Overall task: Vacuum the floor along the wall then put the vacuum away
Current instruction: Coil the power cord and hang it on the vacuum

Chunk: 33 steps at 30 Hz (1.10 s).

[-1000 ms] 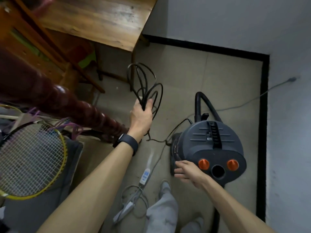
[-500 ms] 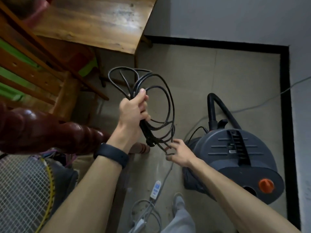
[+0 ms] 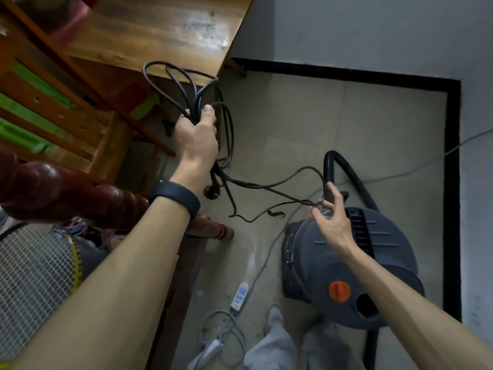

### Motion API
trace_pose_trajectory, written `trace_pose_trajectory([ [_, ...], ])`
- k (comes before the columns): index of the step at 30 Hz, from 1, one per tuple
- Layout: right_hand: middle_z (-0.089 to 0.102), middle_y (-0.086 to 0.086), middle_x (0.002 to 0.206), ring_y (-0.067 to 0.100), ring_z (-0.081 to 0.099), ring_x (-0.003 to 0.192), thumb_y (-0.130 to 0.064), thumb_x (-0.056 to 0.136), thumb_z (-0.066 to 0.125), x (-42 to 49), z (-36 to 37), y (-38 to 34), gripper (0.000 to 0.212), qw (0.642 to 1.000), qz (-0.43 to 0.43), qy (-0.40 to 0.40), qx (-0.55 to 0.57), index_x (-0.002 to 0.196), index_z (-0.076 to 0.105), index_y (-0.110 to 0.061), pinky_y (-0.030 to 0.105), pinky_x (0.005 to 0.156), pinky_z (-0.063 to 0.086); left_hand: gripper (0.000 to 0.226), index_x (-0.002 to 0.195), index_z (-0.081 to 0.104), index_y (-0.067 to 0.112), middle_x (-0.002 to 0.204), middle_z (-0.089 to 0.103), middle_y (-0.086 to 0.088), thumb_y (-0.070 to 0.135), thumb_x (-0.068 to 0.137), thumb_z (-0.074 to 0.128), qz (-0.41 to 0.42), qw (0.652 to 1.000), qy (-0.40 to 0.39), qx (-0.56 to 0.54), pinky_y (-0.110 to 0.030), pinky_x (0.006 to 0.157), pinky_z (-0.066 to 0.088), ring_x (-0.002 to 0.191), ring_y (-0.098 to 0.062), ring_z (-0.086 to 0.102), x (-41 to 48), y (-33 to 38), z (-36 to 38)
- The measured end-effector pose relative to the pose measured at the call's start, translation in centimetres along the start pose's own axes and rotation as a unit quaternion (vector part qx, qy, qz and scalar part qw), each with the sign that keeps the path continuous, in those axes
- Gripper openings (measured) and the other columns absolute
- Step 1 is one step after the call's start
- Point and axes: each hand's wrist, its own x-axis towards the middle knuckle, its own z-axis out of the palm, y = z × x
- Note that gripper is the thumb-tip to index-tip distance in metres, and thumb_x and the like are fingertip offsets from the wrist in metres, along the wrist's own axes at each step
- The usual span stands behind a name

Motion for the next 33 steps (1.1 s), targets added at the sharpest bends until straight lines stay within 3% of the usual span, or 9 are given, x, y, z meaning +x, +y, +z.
trace_pose_trajectory([
  [3,0.056,0.001,0.144,0.021,0.057,0.126,-0.028,0.086,0.081,0.1,0.0,-0.4,0.102,0.991,0.089,-0.084,0.053,0.162,0.014,-0.027,0.044,0.105,0.050,0.024,0.086,0.055,0.012,0.056,0.043,0.006,0.027,0.103,0.050,-0.080,0.991,0.035,-0.099,-0.028,0.047,0.039,0.040,-0.008,0.038,-1.5,2.2,1.1],
  [8,0.021,-0.001,0.167,0.022,0.020,0.154,-0.023,0.076,0.082,-2.1,3.0,-4.8,0.092,0.941,0.012,-0.330,-0.078,0.155,0.037,-0.039,0.042,0.120,0.025,0.022,0.096,0.052,0.009,0.059,0.042,0.006,0.029,0.105,0.048,-0.137,0.966,0.087,-0.199,-0.025,0.047,0.035,0.041,-0.007,0.035,-3.0,5.2,2.4],
  [10,0.034,0.000,0.160,0.021,0.029,0.150,-0.036,0.081,0.081,-3.1,4.3,-6.3,0.055,0.931,-0.012,-0.358,-0.066,0.133,0.062,-0.041,0.036,0.115,0.029,0.023,0.097,0.052,0.008,0.060,0.042,0.005,0.029,0.105,0.048,-0.126,0.964,0.118,-0.203,-0.026,0.047,0.036,0.040,-0.006,0.036,-3.2,5.8,2.6],
  [12,0.059,-0.001,0.135,0.018,0.053,0.127,-0.048,0.090,0.072,-4.3,5.3,-6.8,0.016,0.928,-0.041,-0.348,-0.126,0.096,0.074,-0.033,0.032,0.100,0.038,0.029,0.101,0.053,0.006,0.070,0.053,0.001,0.035,0.103,0.049,-0.111,0.970,0.139,-0.163,-0.027,0.054,0.047,0.048,-0.009,0.051,-2.9,5.9,2.4],
  [16,0.073,-0.001,0.096,0.021,0.067,0.096,-0.054,0.099,0.055,-4.1,3.0,-3.4,0.038,0.911,-0.059,-0.317,-0.258,0.091,0.067,-0.019,0.034,0.080,0.050,0.062,0.127,0.054,0.012,0.123,0.066,-0.017,0.060,0.088,0.050,-0.012,0.990,0.139,-0.004,-0.049,0.101,0.052,0.113,-0.036,0.065,-0.9,5.2,0.1],
  [20,0.068,-0.006,0.077,0.027,0.066,0.089,-0.046,0.105,0.046,-0.9,-3.2,-2.7,0.041,0.985,0.012,-0.092,-0.146,0.080,0.060,-0.017,0.034,0.072,0.041,0.029,0.116,0.057,0.012,0.099,0.060,0.001,0.037,0.104,0.048,0.174,0.955,0.050,0.235,-0.026,0.078,0.041,0.092,-0.019,0.060,-1.1,5.0,-2.1],
  [24,0.046,-0.007,0.052,0.016,0.048,0.047,-0.035,0.106,0.047,0.4,-7.0,-10.1,0.040,0.995,-0.001,-0.006,0.103,0.070,0.044,-0.018,0.032,0.056,0.041,0.026,0.104,0.059,0.019,0.088,0.062,0.001,0.043,0.101,0.051,0.139,0.940,-0.050,0.308,-0.032,0.072,0.044,0.085,-0.023,0.061,-3.0,2.6,-0.9],
  [28,0.043,-0.009,0.059,0.010,0.036,0.050,-0.025,0.104,0.043,-3.2,-8.5,-13.8,0.028,0.988,-0.075,-0.044,0.129,0.080,0.057,-0.027,0.026,0.046,0.028,0.045,0.103,0.064,0.022,0.089,0.068,0.001,0.064,0.087,0.060,-0.018,0.963,-0.164,0.211,-0.035,0.075,0.050,0.085,-0.023,0.062,-6.7,-0.7,2.3],
  [33,0.062,-0.011,0.102,-0.003,0.055,0.092,-0.017,0.105,0.054,-10.5,-6.8,-7.8,0.025,0.961,-0.224,-0.095,-0.130,0.125,0.068,-0.020,0.011,0.083,0.041,0.043,0.095,0.072,0.010,0.075,0.069,0.005,0.052,0.085,0.073,-0.084,0.914,-0.369,0.144,-0.029,0.059,0.048,0.064,-0.007,0.061,-13.1,-4.7,5.6],
])
